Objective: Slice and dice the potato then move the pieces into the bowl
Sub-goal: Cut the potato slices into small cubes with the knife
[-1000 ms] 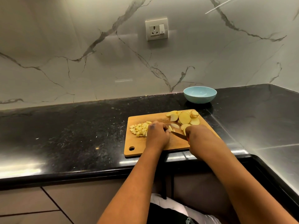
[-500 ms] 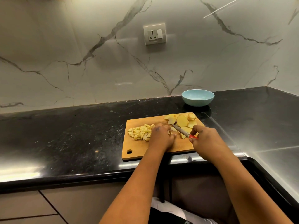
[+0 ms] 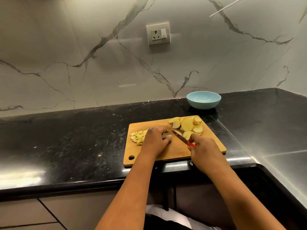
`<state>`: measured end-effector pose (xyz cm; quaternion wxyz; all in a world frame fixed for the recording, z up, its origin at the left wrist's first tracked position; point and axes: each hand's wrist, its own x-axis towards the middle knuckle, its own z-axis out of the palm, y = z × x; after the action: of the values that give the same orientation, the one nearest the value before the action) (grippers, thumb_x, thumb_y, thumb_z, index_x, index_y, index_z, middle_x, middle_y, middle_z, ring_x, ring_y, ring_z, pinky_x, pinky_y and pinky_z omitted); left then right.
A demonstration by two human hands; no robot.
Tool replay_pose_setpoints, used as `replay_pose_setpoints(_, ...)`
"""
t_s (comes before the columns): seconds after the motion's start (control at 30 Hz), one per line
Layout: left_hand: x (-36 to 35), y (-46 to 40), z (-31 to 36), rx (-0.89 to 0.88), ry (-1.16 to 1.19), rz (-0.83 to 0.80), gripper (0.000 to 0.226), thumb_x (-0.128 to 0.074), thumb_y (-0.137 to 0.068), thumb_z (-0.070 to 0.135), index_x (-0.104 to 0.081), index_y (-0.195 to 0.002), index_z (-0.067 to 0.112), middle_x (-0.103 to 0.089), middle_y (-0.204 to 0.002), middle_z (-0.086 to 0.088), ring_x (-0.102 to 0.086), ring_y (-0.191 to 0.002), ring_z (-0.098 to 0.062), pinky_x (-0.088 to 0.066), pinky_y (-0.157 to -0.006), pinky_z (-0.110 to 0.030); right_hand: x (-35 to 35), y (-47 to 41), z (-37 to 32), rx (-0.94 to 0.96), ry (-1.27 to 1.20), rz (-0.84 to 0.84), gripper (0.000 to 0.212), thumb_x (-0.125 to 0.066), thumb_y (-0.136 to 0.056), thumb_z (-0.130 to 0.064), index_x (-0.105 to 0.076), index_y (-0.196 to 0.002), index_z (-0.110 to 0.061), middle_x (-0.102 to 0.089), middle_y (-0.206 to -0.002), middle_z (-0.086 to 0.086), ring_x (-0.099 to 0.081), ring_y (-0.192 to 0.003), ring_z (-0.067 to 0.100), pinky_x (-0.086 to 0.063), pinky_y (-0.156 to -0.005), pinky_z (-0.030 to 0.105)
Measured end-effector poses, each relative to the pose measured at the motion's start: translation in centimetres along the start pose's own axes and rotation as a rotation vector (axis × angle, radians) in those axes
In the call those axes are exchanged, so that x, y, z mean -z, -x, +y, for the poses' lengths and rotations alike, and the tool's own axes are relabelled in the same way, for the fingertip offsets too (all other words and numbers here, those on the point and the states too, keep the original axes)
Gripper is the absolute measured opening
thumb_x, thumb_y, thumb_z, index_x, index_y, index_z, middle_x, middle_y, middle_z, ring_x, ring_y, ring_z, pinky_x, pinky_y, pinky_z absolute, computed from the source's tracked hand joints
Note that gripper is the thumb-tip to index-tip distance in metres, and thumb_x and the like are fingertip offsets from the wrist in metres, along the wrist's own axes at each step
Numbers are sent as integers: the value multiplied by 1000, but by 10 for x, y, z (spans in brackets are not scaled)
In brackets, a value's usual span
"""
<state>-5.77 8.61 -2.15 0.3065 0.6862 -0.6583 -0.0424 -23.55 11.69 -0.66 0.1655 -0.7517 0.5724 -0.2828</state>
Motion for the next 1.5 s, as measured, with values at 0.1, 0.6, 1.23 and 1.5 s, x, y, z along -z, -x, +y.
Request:
replay_pose_setpoints(0.1, -6, 2, 3, 30, -45, 46, 26, -65, -93, 25, -71, -116, 14, -68, -115, -4, -58, -106, -14, -41, -91, -20, -3, 4, -6, 24, 29, -16, 9, -58, -94, -17, -59, -103, -20, -60, -89, 5, -58, -74, 18, -56, -70, 35)
replay_pose_setpoints(0.6, -18, 1, 1, 112, -63, 68, 20, -60, -96, 23, -73, -106, 13, -58, -112, -6, -53, -102, -16, -46, -88, -27, 6, -5, -43, 42, 347, -184, 25, -51, -94, -5, -59, -114, -18, -52, -93, 2, -54, -80, 16, -46, -70, 26)
replay_pose_setpoints(1.23, -18, 4, 2, 135, -31, 95, 21, -59, -95, 20, -73, -106, 10, -58, -112, -7, -54, -108, -19, -46, -94, -28, -10, 2, -27, 49, 215, -73, 15, -49, -98, -13, -57, -106, -21, -55, -90, 1, -55, -78, 16, -47, -67, 26)
replay_pose_setpoints(1.5, -19, 4, 2, 136, -34, 99, 20, -60, -95, 23, -72, -103, 10, -57, -111, -7, -53, -106, -19, -46, -92, -28, 6, -14, -40, 35, 296, -282, 23, -57, -92, -6, -59, -108, -21, -53, -91, 1, -55, -77, 15, -53, -72, 30)
